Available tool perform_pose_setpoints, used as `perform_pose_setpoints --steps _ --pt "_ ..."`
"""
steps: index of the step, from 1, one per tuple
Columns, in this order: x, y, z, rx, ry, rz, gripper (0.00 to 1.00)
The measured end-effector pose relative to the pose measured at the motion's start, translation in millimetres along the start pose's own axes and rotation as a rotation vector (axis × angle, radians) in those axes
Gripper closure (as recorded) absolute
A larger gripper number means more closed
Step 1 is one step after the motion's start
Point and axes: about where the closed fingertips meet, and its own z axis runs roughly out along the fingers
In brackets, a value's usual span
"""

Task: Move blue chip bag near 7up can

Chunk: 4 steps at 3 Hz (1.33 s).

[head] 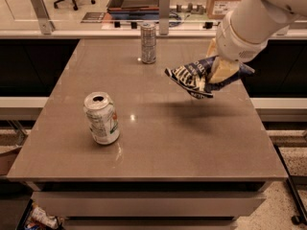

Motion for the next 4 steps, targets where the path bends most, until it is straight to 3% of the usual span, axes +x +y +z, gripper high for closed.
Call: perform_pose_setpoints --steps 2,3,4 --pt "-59 60 -5 -0.041 -0.079 0.003 1.00" --pt "-85 85 -3 -0.107 -0.108 -0.011 1.00" --pt "-86 85 -4 -0.106 -0.107 -0.013 0.84"
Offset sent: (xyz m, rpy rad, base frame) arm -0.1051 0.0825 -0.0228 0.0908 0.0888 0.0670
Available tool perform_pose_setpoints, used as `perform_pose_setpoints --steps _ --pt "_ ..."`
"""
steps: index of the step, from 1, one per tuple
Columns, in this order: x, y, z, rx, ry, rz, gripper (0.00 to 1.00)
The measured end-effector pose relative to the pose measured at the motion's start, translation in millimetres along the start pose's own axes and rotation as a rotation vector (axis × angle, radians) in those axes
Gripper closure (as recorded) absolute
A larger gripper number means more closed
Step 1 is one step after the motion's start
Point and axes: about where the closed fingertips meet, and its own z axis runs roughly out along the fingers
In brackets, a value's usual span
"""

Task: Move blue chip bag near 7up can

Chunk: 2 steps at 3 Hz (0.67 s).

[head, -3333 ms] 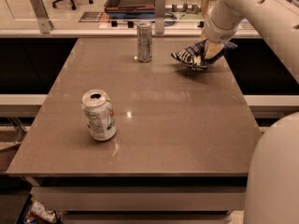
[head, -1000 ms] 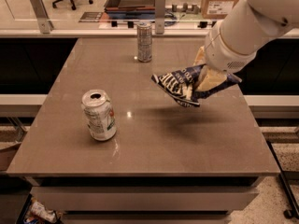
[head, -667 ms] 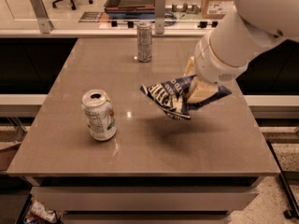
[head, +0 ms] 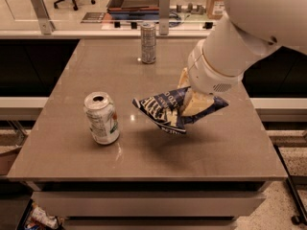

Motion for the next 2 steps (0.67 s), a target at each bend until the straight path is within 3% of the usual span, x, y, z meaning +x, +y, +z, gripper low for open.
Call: perform_pose_setpoints --steps 2 --pt "-2.6 0.5 -2.4 0.004 0.001 -0.005 0.38"
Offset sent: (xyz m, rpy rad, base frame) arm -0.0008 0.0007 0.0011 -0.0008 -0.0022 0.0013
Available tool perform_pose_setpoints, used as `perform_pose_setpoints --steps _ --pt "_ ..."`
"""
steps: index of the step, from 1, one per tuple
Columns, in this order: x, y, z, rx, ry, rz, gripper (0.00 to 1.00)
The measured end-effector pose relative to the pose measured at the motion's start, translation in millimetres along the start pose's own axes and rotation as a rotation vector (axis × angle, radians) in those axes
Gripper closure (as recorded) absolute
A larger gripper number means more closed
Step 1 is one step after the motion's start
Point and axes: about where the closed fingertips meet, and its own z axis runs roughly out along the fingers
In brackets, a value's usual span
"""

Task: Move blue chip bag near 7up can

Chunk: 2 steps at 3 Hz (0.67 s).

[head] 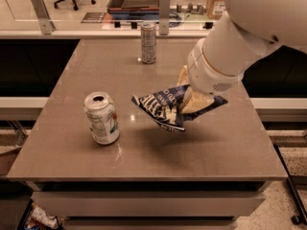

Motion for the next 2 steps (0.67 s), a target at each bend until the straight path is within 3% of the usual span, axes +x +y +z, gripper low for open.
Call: perform_pose_setpoints --steps 1,2 --pt "-1.3 0.2 -1.3 0.002 0.001 -0.002 0.13" --pt "-2.5 0.3 -2.4 0.004 0.001 -0.005 0.00"
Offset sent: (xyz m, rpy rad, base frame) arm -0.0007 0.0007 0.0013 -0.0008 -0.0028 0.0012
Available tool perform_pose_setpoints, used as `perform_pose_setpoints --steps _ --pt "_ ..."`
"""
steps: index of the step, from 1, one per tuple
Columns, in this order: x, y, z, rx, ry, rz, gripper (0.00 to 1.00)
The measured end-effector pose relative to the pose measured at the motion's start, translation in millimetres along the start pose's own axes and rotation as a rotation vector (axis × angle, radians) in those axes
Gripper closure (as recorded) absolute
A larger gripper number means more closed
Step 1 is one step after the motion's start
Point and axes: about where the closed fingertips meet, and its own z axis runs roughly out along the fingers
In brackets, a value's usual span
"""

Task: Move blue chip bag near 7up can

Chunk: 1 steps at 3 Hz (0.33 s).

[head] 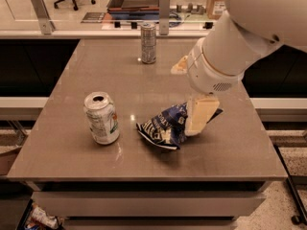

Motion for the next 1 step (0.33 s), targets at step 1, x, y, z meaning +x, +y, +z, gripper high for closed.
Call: perform_pose_setpoints --steps 1 --pt "0.0 0.0 0.0 0.000 0.000 0.000 0.00"
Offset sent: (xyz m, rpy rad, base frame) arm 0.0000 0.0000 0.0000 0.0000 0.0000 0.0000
